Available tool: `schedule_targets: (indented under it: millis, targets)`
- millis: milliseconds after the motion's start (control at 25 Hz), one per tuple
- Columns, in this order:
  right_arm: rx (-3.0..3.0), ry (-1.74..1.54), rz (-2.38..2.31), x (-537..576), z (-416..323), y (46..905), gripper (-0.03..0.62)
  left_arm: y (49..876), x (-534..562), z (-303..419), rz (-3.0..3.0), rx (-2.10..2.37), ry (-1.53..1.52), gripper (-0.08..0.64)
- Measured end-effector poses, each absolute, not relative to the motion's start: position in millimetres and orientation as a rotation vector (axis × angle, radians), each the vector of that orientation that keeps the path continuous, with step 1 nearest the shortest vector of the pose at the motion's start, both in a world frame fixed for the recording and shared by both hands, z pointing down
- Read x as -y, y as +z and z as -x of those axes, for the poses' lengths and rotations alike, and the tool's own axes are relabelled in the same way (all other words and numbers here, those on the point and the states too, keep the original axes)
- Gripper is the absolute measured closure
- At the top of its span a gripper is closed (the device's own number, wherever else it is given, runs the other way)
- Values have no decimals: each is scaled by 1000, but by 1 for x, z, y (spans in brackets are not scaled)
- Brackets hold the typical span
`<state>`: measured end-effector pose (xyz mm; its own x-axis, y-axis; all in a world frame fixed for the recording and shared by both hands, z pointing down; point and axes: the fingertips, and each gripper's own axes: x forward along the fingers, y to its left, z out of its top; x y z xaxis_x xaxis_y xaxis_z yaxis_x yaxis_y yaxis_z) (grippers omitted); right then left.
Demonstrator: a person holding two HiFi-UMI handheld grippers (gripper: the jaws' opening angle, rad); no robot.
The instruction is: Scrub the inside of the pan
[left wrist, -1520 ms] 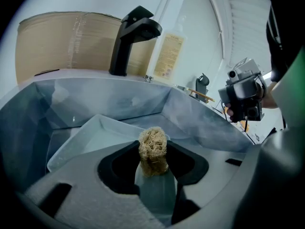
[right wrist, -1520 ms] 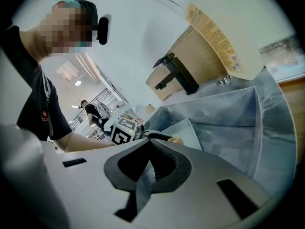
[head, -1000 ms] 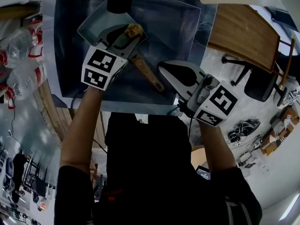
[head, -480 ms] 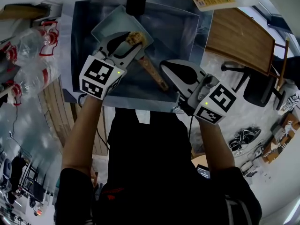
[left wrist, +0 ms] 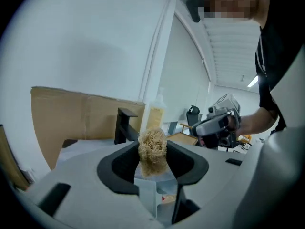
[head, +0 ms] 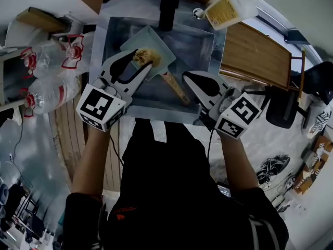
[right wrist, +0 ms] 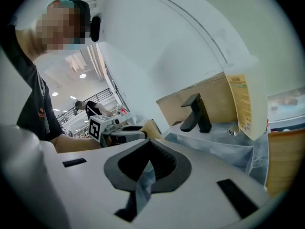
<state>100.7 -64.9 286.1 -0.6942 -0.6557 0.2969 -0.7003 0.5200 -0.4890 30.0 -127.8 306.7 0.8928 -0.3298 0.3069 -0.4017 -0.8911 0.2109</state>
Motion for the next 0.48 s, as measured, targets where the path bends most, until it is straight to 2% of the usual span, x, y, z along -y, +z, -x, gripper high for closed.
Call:
schedule_targets:
  millis: [480]
  targets:
    - [2679, 738, -1324, 36, -83, 223, 591, 207, 96, 8, -2909, 556, 195, 382]
